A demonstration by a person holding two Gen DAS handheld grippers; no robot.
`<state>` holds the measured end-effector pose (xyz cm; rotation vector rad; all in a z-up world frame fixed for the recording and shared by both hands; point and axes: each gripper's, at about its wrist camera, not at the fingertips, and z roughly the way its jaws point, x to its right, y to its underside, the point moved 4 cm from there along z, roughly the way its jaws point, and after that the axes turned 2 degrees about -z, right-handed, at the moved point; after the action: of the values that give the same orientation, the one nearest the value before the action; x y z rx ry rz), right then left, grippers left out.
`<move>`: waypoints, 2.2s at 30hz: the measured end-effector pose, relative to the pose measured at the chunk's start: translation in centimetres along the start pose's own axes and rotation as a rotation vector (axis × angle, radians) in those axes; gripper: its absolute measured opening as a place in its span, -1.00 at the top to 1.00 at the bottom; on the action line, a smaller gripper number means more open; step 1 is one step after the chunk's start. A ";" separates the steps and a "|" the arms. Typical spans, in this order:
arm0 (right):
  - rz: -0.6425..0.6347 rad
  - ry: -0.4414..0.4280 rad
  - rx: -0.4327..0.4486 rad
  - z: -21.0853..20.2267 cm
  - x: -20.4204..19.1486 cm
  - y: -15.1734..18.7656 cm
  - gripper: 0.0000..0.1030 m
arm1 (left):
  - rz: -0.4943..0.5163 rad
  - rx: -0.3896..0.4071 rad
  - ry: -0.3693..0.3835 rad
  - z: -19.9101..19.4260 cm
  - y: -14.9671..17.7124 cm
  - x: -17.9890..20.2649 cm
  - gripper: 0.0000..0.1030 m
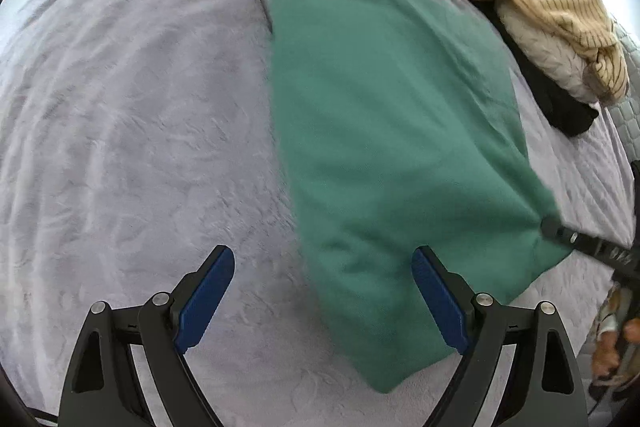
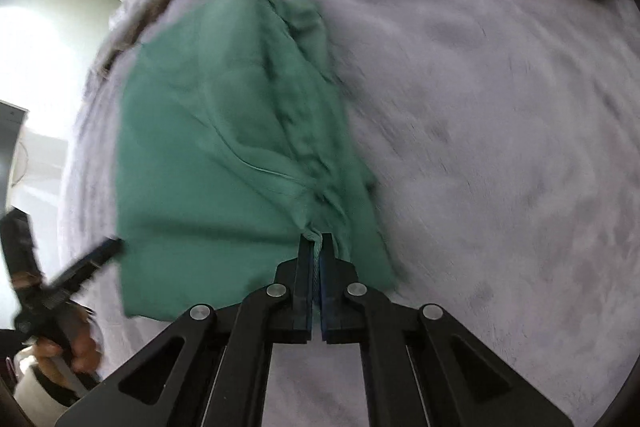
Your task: Fold large clothes
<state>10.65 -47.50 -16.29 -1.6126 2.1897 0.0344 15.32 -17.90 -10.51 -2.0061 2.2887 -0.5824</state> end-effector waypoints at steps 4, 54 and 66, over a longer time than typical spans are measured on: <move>0.022 -0.007 -0.061 2.0 0.9 1.0 0.97 | -0.044 0.021 -0.037 -0.4 -0.7 -1.8 -0.77; 0.156 -0.786 -0.129 3.5 -11.8 -1.8 0.60 | -0.032 -0.068 0.358 -8.5 4.1 -2.8 0.15; 0.154 -0.437 -0.217 8.0 -14.0 6.0 0.00 | -0.122 -0.174 0.139 -9.8 17.1 -12.1 0.01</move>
<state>11.00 -30.70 -20.07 -1.3760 2.0061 0.6278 -1.60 -2.19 -9.14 -2.2657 2.3836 -0.5642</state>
